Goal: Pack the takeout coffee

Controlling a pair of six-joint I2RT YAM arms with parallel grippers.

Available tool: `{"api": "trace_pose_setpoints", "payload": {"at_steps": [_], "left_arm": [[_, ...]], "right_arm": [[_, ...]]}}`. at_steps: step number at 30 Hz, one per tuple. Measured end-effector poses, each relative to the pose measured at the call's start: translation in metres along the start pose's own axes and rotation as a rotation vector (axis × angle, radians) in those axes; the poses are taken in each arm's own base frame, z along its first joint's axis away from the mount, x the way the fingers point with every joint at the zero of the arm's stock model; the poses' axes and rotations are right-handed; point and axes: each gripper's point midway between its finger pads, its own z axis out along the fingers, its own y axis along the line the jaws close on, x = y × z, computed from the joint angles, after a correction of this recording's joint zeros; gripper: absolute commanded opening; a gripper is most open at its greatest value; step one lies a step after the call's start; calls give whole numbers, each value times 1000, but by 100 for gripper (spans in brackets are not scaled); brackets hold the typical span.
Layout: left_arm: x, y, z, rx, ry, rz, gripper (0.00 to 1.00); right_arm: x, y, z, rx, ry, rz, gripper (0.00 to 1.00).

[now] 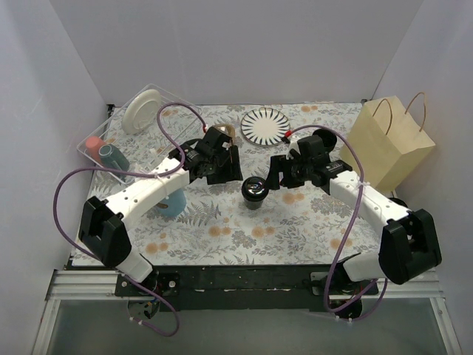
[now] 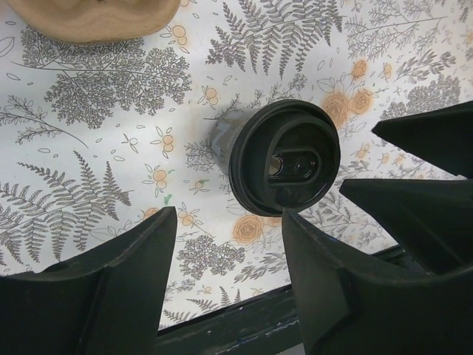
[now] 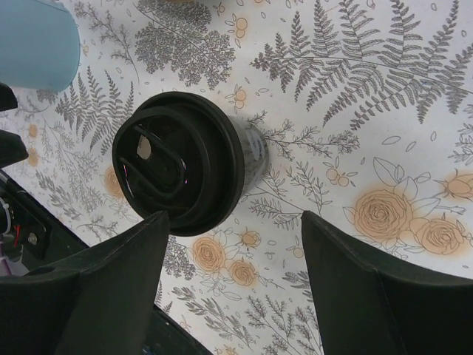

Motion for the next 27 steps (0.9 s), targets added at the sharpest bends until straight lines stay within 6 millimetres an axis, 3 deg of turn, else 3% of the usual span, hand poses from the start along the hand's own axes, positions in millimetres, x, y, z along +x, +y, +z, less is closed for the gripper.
{"api": "trace_pose_setpoints", "payload": {"at_steps": [11,21,27], "left_arm": [[2,0,2,95,-20,-38,64],[4,-3,7,127,-19,-50,64],[16,3,16,120,10,-63,62]], "right_arm": [[-6,2,15,-32,23,-1,76],[2,5,29,-37,64,-4,71],[6,14,31,-54,71,-23,70]]}}
